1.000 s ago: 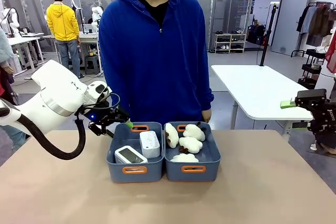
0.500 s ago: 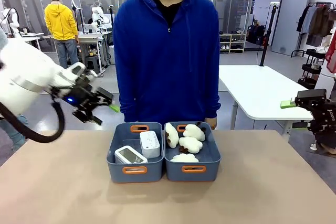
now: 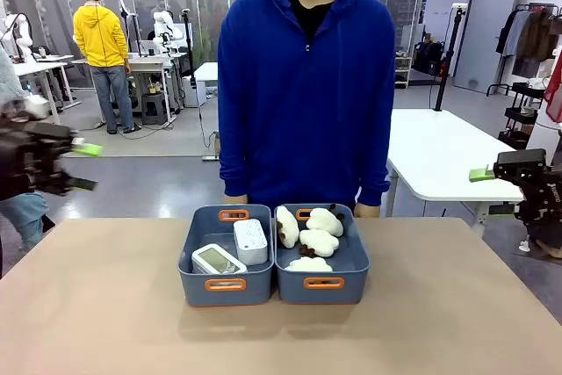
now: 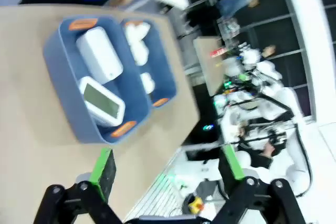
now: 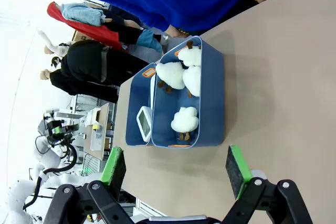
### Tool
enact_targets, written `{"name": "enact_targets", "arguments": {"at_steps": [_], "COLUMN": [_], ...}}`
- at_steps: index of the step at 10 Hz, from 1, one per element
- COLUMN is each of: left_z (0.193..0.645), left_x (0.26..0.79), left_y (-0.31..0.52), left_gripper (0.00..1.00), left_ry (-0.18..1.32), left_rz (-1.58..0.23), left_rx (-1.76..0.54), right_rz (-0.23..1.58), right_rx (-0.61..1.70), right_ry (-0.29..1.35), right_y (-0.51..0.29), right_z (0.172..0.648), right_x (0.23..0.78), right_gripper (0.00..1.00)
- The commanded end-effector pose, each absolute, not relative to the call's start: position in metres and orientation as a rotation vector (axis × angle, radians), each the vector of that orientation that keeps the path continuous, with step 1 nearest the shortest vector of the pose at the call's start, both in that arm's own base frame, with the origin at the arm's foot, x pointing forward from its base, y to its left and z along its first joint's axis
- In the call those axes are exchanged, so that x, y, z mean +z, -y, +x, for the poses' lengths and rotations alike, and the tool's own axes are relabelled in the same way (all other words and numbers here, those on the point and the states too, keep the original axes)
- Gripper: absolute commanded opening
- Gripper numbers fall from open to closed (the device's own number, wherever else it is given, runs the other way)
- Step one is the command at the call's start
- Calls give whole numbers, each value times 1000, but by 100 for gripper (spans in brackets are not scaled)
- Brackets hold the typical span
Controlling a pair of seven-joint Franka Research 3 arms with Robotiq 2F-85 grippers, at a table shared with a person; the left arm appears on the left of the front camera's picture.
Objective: Sort the digital clocks into the basket.
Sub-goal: Pick up the Digital clock from the table and place it into the empty Plastic storage basket.
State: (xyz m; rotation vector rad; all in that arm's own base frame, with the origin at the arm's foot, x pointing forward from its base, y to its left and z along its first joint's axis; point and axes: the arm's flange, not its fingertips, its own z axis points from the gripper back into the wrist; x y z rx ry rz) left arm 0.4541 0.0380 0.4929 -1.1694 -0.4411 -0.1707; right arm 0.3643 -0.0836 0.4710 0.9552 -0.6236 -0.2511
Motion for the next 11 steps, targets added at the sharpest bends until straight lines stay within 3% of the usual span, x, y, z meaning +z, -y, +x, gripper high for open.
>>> {"name": "enact_targets", "arguments": {"at_steps": [1,4,5,11], "left_z": [414,415,403,403], "left_x": [472,465,465,465], "left_y": [-78,-81,-101,-101], "left_gripper": [100,100,100,100], "left_ry": [499,634,551,551], "left_rz": [-1253,-1267,-1250,-1250], "left_rx": [-149,-166,-131,-131], "right_rz": [958,958,958,958], "right_rx": [-251,-251,-251,-251], "right_ry": [637,637,637,637], "right_y": [84,84,84,84], "right_z": [365,365,365,365], "right_x": [472,472,472,472], "right_gripper": [98,98,98,98]}}
